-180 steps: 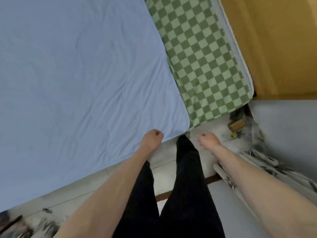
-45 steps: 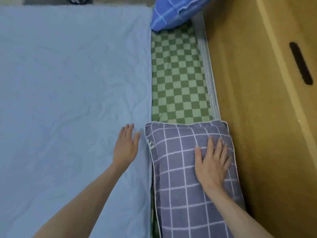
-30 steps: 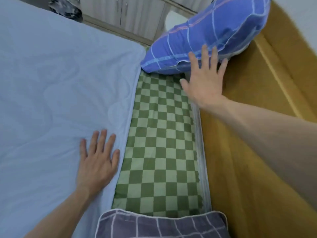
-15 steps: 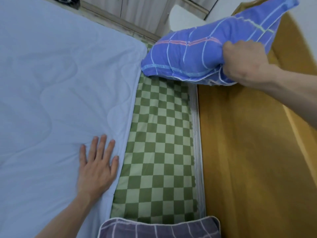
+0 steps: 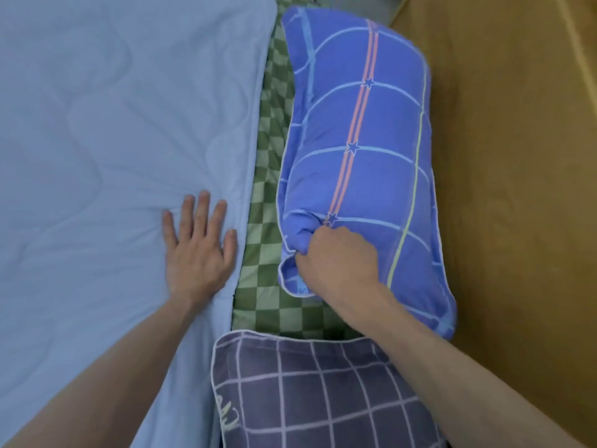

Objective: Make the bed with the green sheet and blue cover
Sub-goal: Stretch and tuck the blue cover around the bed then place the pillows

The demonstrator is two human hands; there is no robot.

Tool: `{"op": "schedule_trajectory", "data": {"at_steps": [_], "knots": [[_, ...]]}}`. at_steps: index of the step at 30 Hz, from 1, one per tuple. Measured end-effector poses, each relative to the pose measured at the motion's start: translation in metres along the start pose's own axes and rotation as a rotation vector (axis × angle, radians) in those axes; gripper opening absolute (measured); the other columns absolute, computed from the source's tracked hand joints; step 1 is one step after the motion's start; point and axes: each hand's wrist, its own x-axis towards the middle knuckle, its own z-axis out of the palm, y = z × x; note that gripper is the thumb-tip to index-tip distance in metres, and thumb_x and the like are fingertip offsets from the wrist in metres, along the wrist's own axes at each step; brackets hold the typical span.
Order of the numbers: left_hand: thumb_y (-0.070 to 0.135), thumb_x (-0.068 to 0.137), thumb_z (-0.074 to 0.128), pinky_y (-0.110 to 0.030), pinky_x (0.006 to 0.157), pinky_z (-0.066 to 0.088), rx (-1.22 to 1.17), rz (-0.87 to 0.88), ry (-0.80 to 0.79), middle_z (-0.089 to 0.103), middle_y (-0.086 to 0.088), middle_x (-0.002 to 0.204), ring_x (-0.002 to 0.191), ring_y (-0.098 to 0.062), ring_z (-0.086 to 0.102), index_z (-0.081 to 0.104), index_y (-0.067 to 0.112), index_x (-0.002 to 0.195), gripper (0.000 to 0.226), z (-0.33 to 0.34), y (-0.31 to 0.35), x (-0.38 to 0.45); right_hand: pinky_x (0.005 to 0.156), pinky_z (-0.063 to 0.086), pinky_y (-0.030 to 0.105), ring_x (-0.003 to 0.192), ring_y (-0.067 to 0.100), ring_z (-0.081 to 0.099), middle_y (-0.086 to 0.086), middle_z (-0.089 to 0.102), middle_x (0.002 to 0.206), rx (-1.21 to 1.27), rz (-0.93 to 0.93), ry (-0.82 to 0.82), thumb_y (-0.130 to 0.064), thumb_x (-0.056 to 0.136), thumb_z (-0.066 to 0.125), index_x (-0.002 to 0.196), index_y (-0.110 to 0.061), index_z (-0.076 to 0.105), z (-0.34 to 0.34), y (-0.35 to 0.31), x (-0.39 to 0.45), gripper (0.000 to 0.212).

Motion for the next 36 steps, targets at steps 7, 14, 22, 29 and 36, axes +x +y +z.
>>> {"op": "schedule_trajectory", "data": {"at_steps": [7,14,22,29,36], "knots": [[0.049,0.102,0.027,-0.058,0.123,0.006,-0.02,-0.016,0.024,0.017,-0.002,0.167,0.155,-0.023,0.009,0.026,0.028,0.156,0.058,-0.006,0.005,0.003,0.071,0.041,0.032,0.101,0.033,0.068,0.013,0.071,0.11,0.219,0.041,-0.188,-0.043,0.084,0.055,0.102,-0.014,0.068,0.036,-0.01,0.006,0.036],[0.051,0.102,0.026,-0.059,0.122,0.006,0.008,-0.003,-0.03,0.021,-0.003,0.166,0.154,-0.026,0.013,0.029,0.027,0.156,0.059,-0.01,0.004,0.003,0.072,0.04,0.029,0.103,0.031,0.068,0.012,0.071,0.115,0.246,0.025,-0.159,-0.054,0.078,0.057,0.106,-0.018,0.067,0.042,0.0,0.006,0.047],[0.042,0.101,0.034,-0.056,0.121,0.014,0.013,0.209,-0.321,0.024,-0.012,0.165,0.154,-0.03,0.018,0.032,0.011,0.155,0.063,-0.078,-0.012,-0.086,0.083,0.048,0.042,0.109,0.038,0.062,0.015,0.068,0.112,0.313,0.086,0.068,-0.066,0.091,0.047,0.113,-0.013,0.06,0.017,0.01,-0.082,0.059],[0.048,0.102,0.036,-0.064,0.119,0.015,-0.01,0.125,-0.482,0.015,-0.008,0.168,0.155,-0.029,0.014,0.028,0.012,0.157,0.066,-0.153,-0.031,-0.372,0.121,0.017,0.055,0.151,0.034,0.02,0.008,0.031,0.162,0.223,0.017,0.294,-0.051,0.103,0.034,0.15,-0.022,0.04,0.046,0.02,-0.247,0.056],[0.062,0.092,0.024,-0.082,0.101,0.02,0.137,0.005,-0.884,0.013,-0.011,0.167,0.152,-0.04,0.015,0.026,0.024,0.158,0.076,-0.185,-0.024,-0.48,0.111,0.008,0.076,0.154,0.037,-0.005,0.009,-0.003,0.168,0.089,0.07,0.055,-0.063,0.098,0.033,0.161,-0.025,0.014,0.151,0.045,-0.393,0.076]]}}
